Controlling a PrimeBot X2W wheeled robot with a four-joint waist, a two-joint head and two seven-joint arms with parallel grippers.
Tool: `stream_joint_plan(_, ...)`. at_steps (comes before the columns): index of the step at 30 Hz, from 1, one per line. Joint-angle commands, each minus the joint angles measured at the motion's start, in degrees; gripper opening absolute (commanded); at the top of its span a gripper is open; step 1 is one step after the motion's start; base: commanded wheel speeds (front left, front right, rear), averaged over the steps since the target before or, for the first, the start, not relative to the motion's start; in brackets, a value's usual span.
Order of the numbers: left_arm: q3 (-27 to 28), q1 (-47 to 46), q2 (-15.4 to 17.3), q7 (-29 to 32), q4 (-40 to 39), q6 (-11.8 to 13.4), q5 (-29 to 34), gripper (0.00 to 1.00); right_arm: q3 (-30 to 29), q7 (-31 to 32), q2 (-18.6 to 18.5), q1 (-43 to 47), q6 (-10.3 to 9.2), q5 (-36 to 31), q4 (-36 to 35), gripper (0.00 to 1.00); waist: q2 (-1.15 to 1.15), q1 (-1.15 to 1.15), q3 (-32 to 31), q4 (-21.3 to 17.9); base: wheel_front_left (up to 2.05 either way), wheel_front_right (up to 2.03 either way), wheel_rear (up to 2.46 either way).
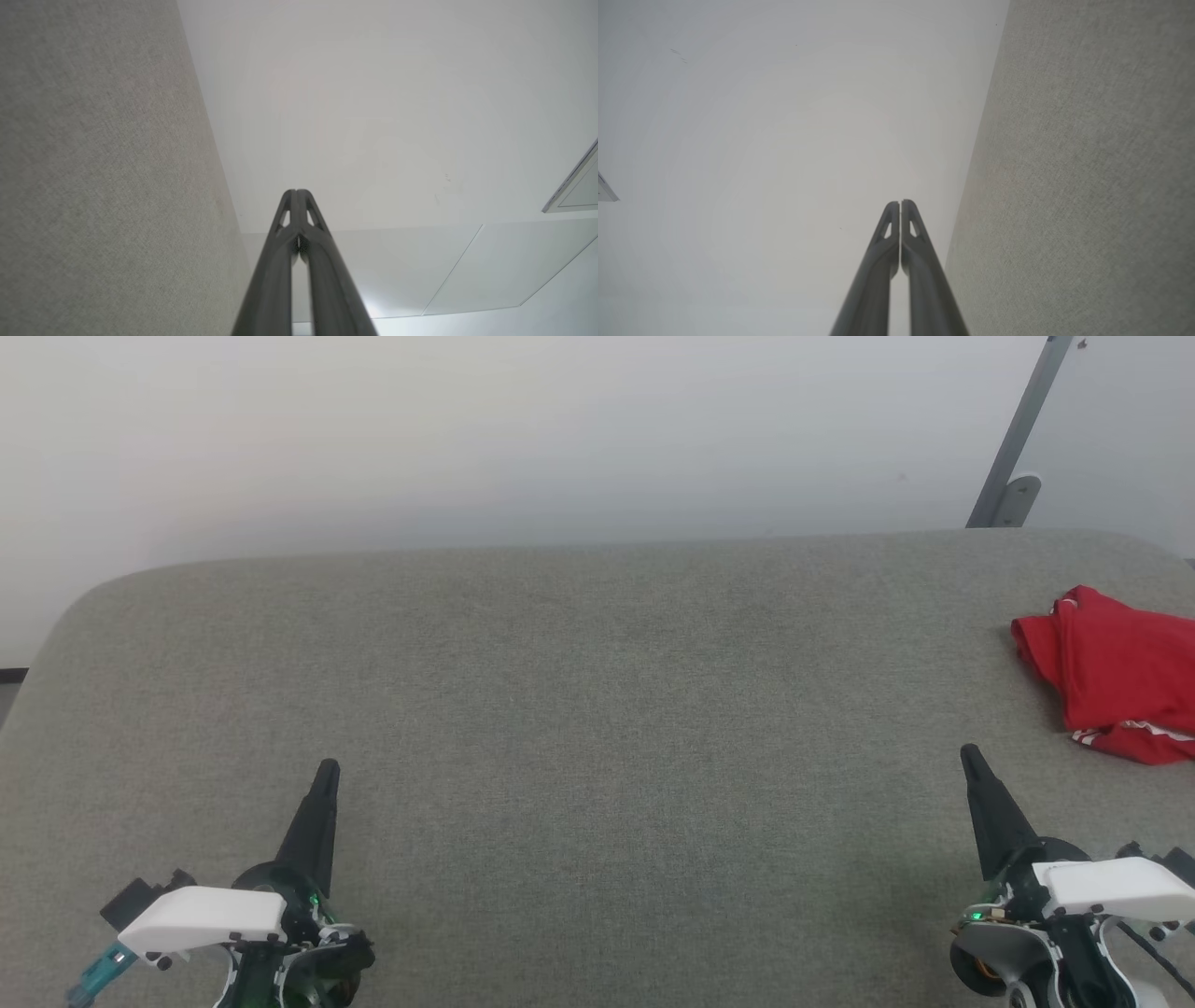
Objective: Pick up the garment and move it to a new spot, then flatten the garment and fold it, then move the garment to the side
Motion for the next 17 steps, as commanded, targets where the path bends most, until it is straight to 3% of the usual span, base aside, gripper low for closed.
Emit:
stream_joint_plan(1,0.0,-0.63,-0.11,0.01,-0.03,0.0,-0.19,0.0,-0.03,0.07,0.18,-0.27,0.01,0.25,-0.16,0.0,0.0,0.0,0.0,0.0,0.0,0.0,0.0)
stream_joint_plan(17,-0.01,-0.63,-0.11,0.0,-0.03,0.0,-0.2,0.0,-0.03,0.06,0.18,-0.27,0.0,0.26,-0.16,0.0,0.0,0.0,0.0,0.0,0.0,0.0,0.0)
